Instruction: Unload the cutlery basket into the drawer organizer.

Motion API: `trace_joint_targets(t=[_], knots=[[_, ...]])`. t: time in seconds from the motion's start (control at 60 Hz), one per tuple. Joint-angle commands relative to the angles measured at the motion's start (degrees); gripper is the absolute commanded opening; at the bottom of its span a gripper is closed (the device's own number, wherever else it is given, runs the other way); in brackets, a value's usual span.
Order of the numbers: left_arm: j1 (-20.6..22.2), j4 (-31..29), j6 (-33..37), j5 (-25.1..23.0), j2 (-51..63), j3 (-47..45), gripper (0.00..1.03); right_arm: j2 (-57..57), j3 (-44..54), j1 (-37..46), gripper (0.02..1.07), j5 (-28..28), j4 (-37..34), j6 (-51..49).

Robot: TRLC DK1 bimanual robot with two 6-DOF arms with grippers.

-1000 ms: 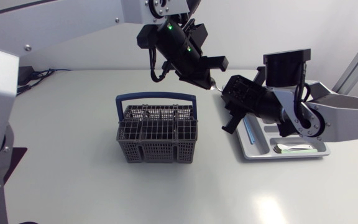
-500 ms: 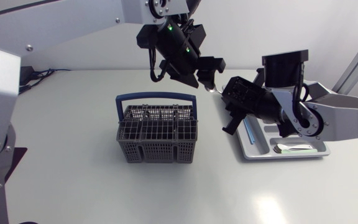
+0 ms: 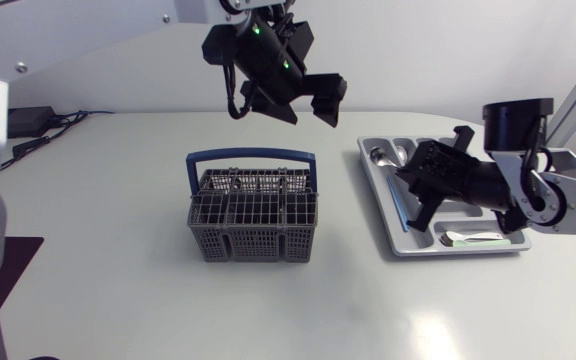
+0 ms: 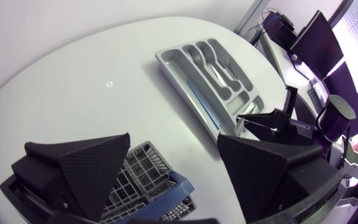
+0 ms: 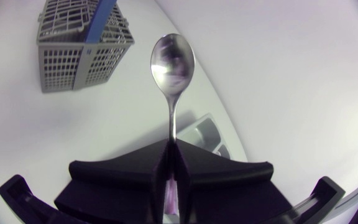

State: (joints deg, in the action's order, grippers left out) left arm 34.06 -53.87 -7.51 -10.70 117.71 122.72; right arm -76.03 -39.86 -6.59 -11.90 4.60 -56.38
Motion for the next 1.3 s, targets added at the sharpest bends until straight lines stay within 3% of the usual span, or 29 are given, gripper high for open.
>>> trace_joint_targets(t=[0.0, 0.233, 0.317, 0.417, 0.733, 1.283], knots=[[-1.37, 0.87, 1.27, 1.56, -4.16, -0.99, 1.0, 1.32, 1.45, 6.06, 0.08, -3.74, -2.93, -6.2], [-5.24, 3.15, 2.41, 2.96, -8.55, -5.21, 1.0, 3.61, 1.54, 19.86, 0.08, -13.06, -13.48, -20.79], [-7.43, 3.94, 3.2, 3.05, -10.75, -7.4, 1.0, 1.67, -0.49, 26.19, 0.08, -17.54, -20.16, -28.35], [-9.54, 5.79, 4.43, 3.67, -13.3, -11.27, 1.0, -1.49, -0.66, 30.41, 0.08, -18.25, -22.09, -34.94], [-13.15, 11.5, 7.86, 7.62, -21.29, -22.43, 1.0, -12.92, -3.12, 34.28, 0.08, -15.87, -22.18, -44.96], [-15.69, 15.55, 9.97, 9.29, -27.01, -30.69, 1.0, -22.5, -10.68, 32.08, 0.08, -8.05, -21.48, -47.33]])
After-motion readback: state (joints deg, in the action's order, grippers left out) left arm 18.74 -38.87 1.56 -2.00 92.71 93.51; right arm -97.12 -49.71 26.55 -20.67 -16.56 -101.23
